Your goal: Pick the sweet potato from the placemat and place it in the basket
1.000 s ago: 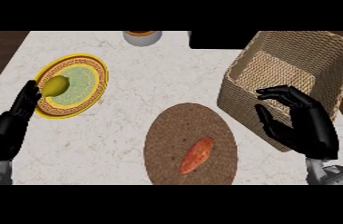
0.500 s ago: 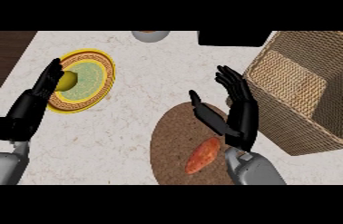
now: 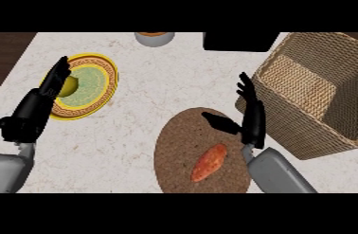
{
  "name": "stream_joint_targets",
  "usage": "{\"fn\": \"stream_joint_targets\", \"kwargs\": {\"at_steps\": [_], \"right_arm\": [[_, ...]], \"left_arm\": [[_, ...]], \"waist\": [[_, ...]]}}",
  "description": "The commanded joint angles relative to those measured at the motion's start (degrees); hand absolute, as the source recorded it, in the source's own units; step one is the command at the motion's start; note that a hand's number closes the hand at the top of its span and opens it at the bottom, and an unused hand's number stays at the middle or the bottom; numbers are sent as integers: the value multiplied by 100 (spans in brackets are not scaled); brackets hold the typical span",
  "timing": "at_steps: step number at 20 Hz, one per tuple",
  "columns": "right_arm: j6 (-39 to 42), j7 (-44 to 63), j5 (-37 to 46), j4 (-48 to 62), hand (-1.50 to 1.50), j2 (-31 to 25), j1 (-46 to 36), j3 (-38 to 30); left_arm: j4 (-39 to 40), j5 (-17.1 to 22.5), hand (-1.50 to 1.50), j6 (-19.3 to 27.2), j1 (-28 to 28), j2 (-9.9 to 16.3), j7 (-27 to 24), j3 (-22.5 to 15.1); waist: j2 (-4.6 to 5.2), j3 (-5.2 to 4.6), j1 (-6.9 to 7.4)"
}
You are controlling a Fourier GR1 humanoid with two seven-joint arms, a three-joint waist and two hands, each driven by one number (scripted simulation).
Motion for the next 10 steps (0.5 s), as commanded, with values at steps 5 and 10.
{"fn": "stream_joint_targets", "kwargs": {"at_steps": [5, 10], "right_arm": [[2220, 2393, 143, 474, -150, -747, -644, 934], [3744, 4315, -226, -81, -150, -888, -1580, 1113]], "left_arm": [[45, -104, 0, 15, 13, -64, 99, -144], [65, -94, 0, 80, -19, -85, 154, -70]], "waist": [[30, 36, 58], [-22, 98, -39]]}}
